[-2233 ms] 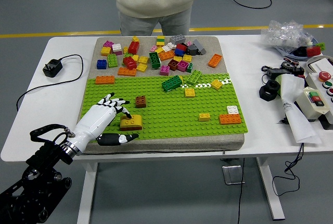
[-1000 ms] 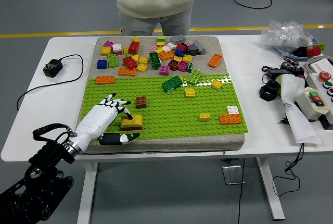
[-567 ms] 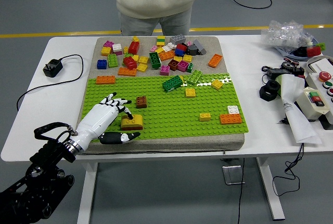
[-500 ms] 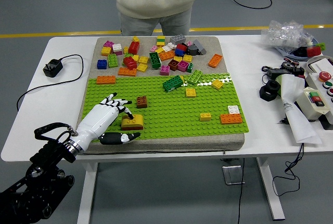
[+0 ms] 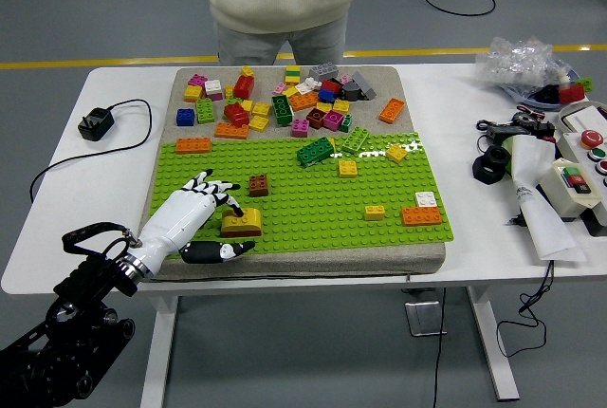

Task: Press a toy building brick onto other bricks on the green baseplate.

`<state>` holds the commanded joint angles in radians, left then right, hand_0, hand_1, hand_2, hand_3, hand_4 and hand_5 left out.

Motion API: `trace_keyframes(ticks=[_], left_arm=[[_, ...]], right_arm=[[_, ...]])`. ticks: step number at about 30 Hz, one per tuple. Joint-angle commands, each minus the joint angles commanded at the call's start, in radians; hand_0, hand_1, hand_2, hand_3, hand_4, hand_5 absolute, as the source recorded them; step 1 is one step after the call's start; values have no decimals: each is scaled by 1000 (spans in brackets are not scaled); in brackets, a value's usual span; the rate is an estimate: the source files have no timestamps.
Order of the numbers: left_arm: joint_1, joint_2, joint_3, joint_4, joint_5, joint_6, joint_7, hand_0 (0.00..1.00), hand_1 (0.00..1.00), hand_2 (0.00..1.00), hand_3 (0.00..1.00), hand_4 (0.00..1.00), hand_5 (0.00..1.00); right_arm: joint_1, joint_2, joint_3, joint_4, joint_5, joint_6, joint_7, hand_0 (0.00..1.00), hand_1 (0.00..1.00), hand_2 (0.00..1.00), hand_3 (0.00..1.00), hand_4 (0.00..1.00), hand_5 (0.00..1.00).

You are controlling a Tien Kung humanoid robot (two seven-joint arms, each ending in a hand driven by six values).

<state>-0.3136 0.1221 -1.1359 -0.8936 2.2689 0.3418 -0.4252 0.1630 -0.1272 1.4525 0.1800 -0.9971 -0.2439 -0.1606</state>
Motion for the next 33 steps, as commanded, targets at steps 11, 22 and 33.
trace_keyframes(ticks=[11, 22, 33], left_arm=[[11, 1, -7, -10, 0, -1, -1, 998, 889, 866, 559, 901, 669], [39, 17, -42, -117, 0, -9, -5, 998, 886, 866, 555, 896, 661], [49, 50, -149, -224, -87, -35, -2, 998, 841, 817, 575, 895, 652]], right_arm=[[-1, -1, -1, 0, -1, -1, 0, 803, 732, 755, 742, 998, 667], [-3, -2, 0, 0, -1, 1, 2, 802, 732, 755, 742, 998, 666], [-2, -5, -1, 0, -1, 5, 4, 802, 731, 755, 741, 998, 665]])
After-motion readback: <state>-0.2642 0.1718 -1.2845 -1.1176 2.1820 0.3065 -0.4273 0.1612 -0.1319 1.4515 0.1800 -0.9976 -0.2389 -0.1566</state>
